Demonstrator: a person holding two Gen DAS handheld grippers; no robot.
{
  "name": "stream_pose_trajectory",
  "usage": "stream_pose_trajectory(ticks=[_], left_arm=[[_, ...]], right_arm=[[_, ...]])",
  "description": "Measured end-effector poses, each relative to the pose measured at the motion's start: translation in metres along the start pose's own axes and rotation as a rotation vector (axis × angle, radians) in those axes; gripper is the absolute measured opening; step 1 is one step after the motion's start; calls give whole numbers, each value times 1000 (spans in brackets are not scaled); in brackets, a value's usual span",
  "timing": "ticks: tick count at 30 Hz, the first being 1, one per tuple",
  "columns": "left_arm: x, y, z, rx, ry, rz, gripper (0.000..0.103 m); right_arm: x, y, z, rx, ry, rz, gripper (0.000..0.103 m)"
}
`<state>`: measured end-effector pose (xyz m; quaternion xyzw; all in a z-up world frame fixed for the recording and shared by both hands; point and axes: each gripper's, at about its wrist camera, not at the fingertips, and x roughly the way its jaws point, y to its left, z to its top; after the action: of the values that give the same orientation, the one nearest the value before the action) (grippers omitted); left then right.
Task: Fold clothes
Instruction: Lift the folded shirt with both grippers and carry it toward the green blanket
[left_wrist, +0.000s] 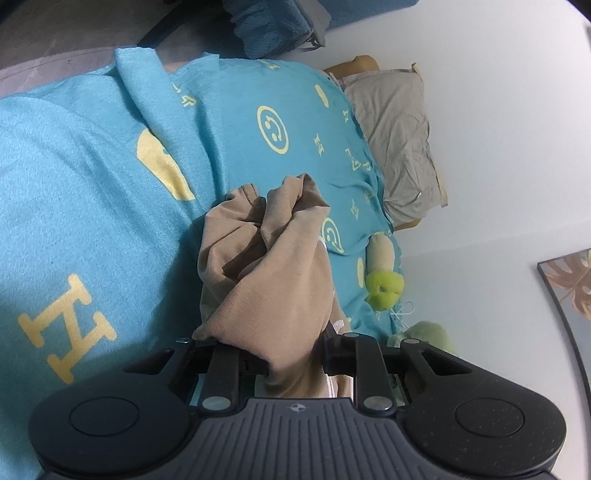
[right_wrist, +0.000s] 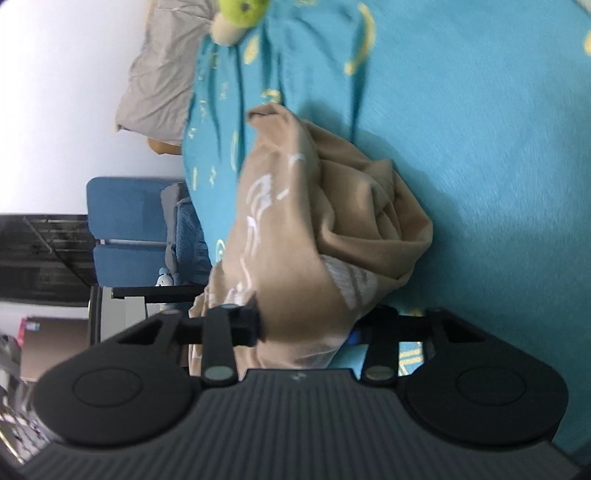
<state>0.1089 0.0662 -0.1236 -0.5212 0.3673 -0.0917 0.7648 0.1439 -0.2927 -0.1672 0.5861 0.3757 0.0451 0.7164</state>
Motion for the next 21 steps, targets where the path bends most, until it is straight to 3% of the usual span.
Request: stream_pose_trajectory(ticks=[12, 16, 21], left_arm=[[-47, -60, -4, 53, 46, -67, 22], [-57, -105, -20, 81, 61, -114, 21], [-28, -203, -56, 181, 125, -189, 21]], right_arm=[[-66, 44, -7, -153, -98, 52, 32], [-104, 60, 6, -154, -124, 116, 31], [-163, 83, 55, -154, -206, 176, 31]])
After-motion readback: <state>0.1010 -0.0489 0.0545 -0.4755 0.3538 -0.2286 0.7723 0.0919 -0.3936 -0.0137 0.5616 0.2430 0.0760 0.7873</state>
